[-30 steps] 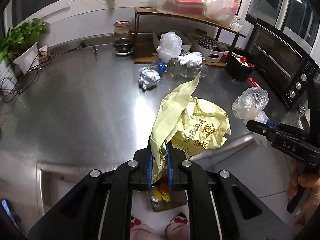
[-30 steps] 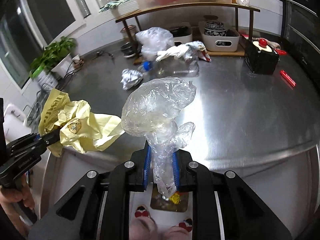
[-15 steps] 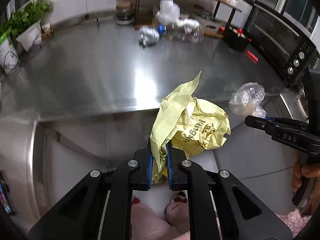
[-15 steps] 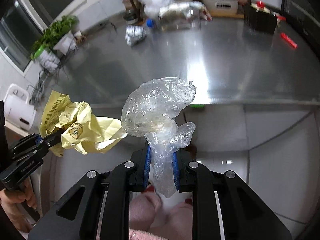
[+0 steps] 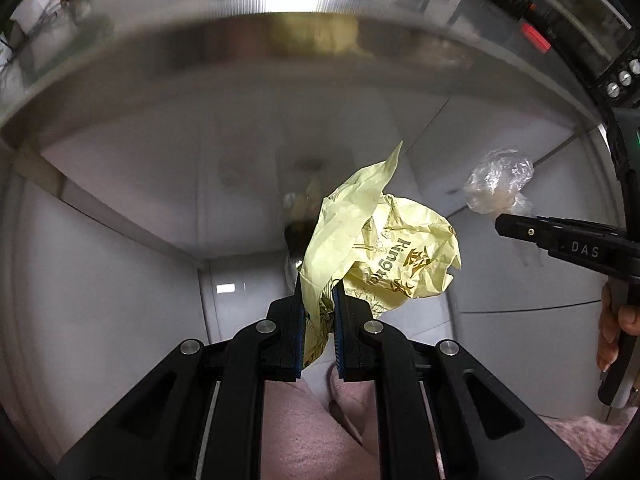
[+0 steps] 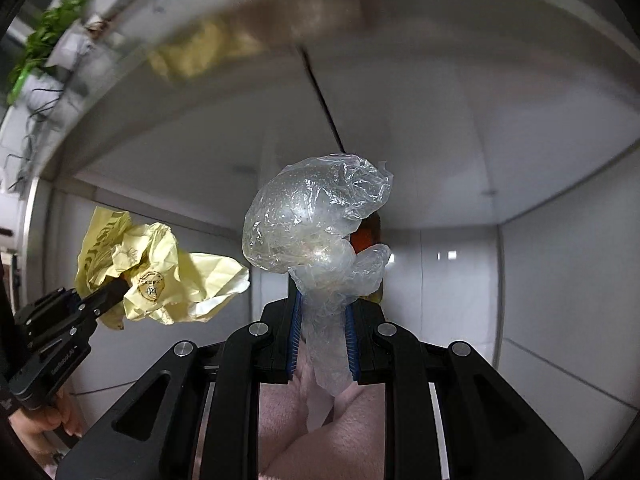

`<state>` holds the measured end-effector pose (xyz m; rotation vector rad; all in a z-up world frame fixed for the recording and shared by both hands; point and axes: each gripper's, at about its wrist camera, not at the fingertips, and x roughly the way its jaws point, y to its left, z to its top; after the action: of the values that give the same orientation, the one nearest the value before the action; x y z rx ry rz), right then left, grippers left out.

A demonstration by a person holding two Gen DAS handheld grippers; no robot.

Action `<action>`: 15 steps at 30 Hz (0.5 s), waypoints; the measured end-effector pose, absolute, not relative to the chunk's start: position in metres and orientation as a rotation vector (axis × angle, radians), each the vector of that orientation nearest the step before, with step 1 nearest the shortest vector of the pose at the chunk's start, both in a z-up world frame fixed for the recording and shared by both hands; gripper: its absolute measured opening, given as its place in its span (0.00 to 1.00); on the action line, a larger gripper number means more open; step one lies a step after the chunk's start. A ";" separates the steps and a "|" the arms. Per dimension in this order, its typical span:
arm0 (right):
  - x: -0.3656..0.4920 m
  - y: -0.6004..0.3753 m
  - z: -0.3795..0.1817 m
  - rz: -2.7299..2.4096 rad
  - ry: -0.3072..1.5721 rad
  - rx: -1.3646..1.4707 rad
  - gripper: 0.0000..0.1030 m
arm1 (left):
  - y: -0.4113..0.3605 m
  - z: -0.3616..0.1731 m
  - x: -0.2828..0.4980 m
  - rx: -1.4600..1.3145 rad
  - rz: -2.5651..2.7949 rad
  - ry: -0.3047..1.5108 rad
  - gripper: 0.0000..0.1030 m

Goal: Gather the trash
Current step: 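Carry both plastic bags down over the trash bin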

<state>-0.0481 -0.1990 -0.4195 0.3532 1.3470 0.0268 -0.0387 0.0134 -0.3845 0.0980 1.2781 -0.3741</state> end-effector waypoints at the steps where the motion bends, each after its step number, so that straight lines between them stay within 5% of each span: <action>1: -0.048 -0.199 -0.427 0.027 1.353 0.358 0.20 | 0.013 -0.396 -0.037 0.100 -0.376 1.292 0.10; 15: -0.024 -0.188 -0.524 0.019 1.423 0.425 0.20 | -0.007 -0.508 -0.012 0.108 -0.373 1.400 0.10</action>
<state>-0.0239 -0.1885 -0.5238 0.4251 1.4233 0.0193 -0.0124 -0.0073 -0.5076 0.1084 1.3995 -0.3729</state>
